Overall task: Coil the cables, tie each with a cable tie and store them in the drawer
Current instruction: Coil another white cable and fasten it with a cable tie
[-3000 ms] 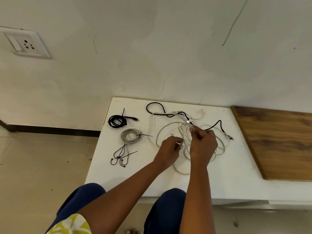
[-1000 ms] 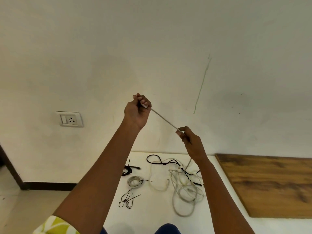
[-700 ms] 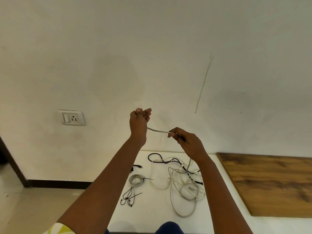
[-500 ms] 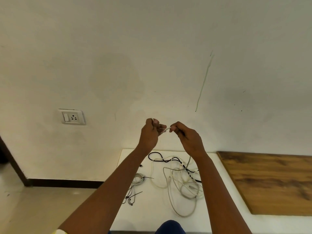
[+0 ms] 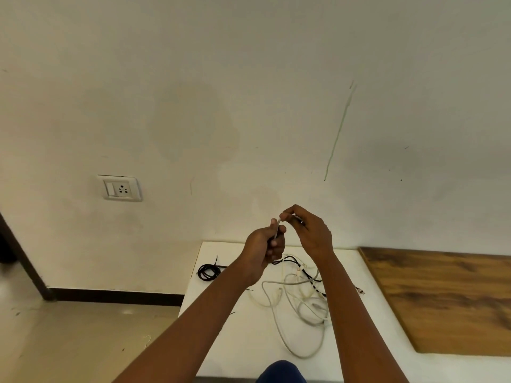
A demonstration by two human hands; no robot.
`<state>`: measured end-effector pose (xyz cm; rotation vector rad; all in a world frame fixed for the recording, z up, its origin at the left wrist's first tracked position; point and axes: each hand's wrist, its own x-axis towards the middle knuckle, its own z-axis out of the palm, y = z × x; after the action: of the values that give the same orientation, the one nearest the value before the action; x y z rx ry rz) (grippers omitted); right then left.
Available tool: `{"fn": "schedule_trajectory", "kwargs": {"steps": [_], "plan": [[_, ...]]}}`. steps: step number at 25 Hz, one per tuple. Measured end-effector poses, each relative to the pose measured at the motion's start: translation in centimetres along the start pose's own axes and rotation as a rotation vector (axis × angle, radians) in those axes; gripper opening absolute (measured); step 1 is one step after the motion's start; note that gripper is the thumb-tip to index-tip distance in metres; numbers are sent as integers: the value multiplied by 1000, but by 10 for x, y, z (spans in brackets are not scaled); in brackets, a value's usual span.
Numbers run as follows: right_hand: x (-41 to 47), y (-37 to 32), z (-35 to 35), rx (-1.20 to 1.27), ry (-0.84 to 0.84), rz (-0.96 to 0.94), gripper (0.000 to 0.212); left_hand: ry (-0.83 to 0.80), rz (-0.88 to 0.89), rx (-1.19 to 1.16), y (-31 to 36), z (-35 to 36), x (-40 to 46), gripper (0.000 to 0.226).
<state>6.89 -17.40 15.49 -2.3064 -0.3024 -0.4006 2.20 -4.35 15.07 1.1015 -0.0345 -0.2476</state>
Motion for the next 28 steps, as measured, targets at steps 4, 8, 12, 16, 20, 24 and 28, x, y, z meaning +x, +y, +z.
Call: {"fn": "schedule_trajectory", "kwargs": {"steps": [4,8,12,16,20,24,28], "plan": [[-1,8,11,224,-42,-1,32,-215,-100,-498,16,3,-3,32],[-5,12,15,312,-24,45,36,-234,54,-687,48,8,5,37],[-14,21,11,342,-84,35,33,-40,262,-776,94,-1,17,35],[-15,4,7,321,-216,51,16,274,397,-622,96,-7,24,28],[-18,-3,-4,235,-306,-10,17,506,474,-389,87,-26,32,15],[-20,-12,-6,127,-323,-82,25,591,380,-99,61,-38,36,22],[-20,-21,-3,89,-224,-114,30,450,419,303,23,-37,30,29]]}}
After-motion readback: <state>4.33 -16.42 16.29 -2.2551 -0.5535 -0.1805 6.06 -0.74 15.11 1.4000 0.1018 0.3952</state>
